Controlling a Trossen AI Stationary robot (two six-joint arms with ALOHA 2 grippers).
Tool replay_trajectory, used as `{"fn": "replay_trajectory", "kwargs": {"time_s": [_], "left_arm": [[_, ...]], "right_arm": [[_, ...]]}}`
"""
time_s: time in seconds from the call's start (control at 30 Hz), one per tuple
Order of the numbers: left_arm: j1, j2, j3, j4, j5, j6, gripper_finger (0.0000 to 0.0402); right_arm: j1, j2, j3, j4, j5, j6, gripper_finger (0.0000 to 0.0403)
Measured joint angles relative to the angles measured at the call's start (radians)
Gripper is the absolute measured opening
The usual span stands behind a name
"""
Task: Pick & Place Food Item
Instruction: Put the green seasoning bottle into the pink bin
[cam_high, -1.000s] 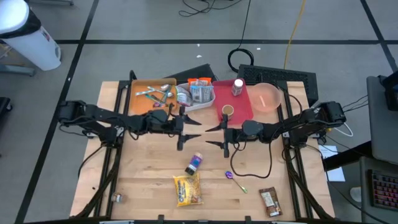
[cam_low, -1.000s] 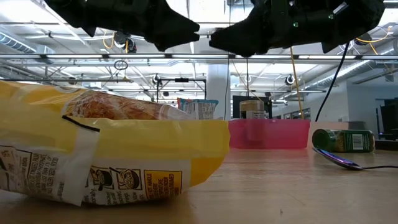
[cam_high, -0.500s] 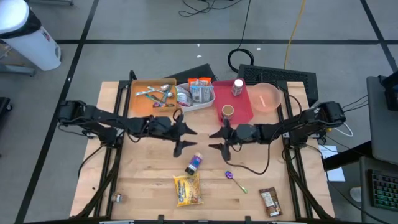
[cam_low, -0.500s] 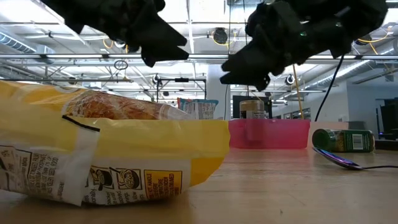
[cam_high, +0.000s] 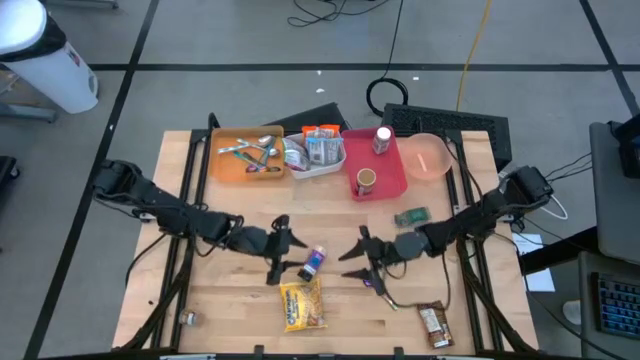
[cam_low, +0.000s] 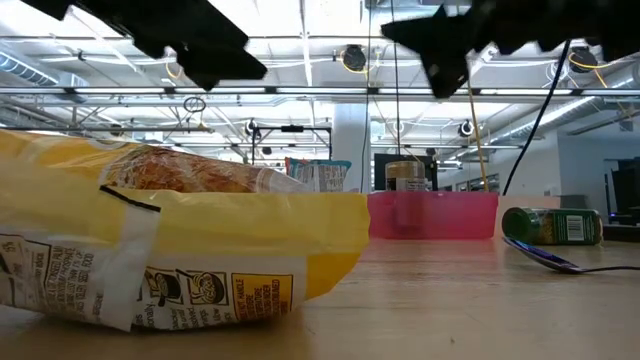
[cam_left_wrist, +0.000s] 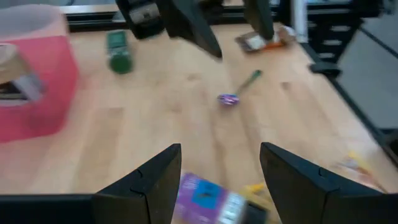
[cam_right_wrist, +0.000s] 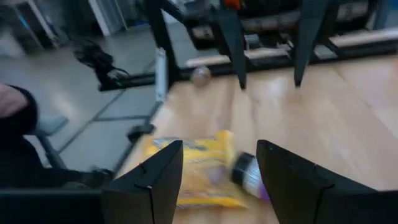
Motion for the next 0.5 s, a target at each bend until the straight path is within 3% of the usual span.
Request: {"fn": "replay_trajectory", "kwargs": {"time_s": [0.23, 0.5], "left_arm": [[-0.09, 0.0, 0.0, -0.001, -0.04, -0.029, 0.0227], [-0.13, 0.0, 0.0, -0.001, -0.053, -0.036, 0.0227]], "right_arm": [[0.135, 0.0, 0.0, 0.057, 0.096, -0.044, 0.0196], [0.208, -0.059, 0.0, 0.095, 0.115, -0.147, 0.0196]]}}
